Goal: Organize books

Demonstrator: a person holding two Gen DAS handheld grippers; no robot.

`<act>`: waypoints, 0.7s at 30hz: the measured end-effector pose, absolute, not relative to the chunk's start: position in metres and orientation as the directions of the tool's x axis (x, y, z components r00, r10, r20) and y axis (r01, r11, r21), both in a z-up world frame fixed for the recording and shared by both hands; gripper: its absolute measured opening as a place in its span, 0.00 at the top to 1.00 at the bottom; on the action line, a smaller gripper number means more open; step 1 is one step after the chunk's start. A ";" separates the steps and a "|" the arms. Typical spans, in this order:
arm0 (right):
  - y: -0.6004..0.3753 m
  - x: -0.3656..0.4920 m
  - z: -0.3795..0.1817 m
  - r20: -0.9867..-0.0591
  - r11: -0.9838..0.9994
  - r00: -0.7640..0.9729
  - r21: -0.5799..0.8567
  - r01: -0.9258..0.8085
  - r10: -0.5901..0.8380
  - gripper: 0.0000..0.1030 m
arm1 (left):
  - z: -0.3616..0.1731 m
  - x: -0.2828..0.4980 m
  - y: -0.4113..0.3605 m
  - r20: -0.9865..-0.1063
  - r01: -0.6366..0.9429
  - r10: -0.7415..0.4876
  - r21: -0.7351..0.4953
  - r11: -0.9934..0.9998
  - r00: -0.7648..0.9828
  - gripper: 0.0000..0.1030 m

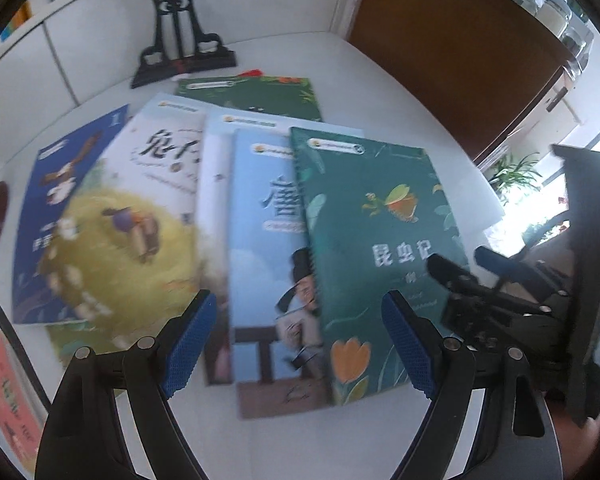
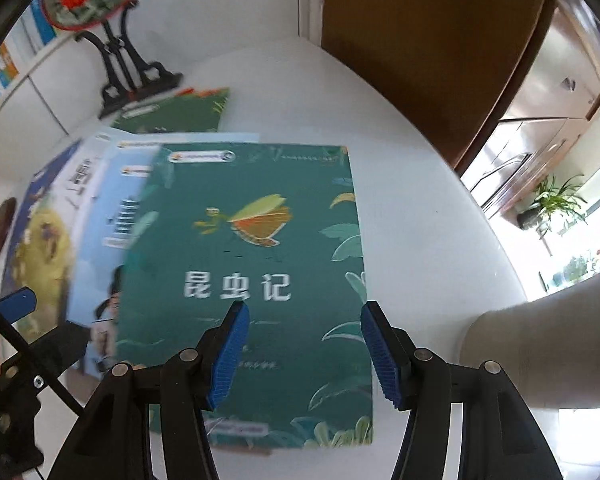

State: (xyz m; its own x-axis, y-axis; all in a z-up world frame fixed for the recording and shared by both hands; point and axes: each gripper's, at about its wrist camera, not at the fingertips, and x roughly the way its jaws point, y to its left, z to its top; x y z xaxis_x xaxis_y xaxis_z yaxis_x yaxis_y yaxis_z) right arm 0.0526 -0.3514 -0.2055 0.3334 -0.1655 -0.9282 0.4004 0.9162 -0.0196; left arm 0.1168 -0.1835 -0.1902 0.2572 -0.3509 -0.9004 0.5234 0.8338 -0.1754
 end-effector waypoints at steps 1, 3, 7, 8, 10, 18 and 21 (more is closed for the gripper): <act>-0.354 0.055 -0.209 -0.931 0.915 0.325 -0.022 0.403 -0.166 0.45 | -0.192 0.119 -0.187 -0.900 0.523 -0.356 -0.183 0.832 0.252 0.21; -0.362 0.059 -0.215 -0.936 0.908 0.305 -0.035 0.417 -0.176 0.45 | -0.195 0.124 -0.193 -0.903 0.521 -0.353 -0.184 0.833 0.245 0.21; -0.375 0.059 -0.221 -0.937 0.897 0.316 0.005 0.442 -0.150 0.42 | -0.204 0.130 -0.203 -0.912 0.526 -0.353 -0.200 0.827 0.210 0.21; -0.378 0.060 -0.222 -0.936 0.896 0.320 0.014 0.445 -0.144 0.42 | -0.206 0.131 -0.204 -0.914 0.526 -0.351 -0.201 0.826 0.203 0.21; -0.379 0.061 -0.223 -0.936 0.894 0.322 0.015 0.447 -0.145 0.39 | -0.209 0.130 -0.207 -0.917 0.530 -0.347 -0.200 0.824 0.195 0.21; -0.386 0.059 -0.225 -0.936 0.875 0.317 0.021 0.483 -0.153 0.38 | -0.209 0.128 -0.212 -0.919 0.550 -0.348 -0.195 0.812 0.186 0.20; -0.386 0.059 -0.225 -0.938 0.875 0.318 0.038 0.483 -0.135 0.38 | -0.210 0.129 -0.213 -0.920 0.552 -0.347 -0.195 0.810 0.184 0.20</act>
State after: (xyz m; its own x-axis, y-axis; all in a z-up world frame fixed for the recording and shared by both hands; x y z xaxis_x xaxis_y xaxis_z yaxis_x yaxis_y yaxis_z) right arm 0.0586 -0.3865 -0.2255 0.3182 -0.1346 -0.9384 0.4831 0.8747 0.0384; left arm 0.1294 -0.2135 -0.2100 0.1836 -0.3466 -0.9199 0.5523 0.8105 -0.1951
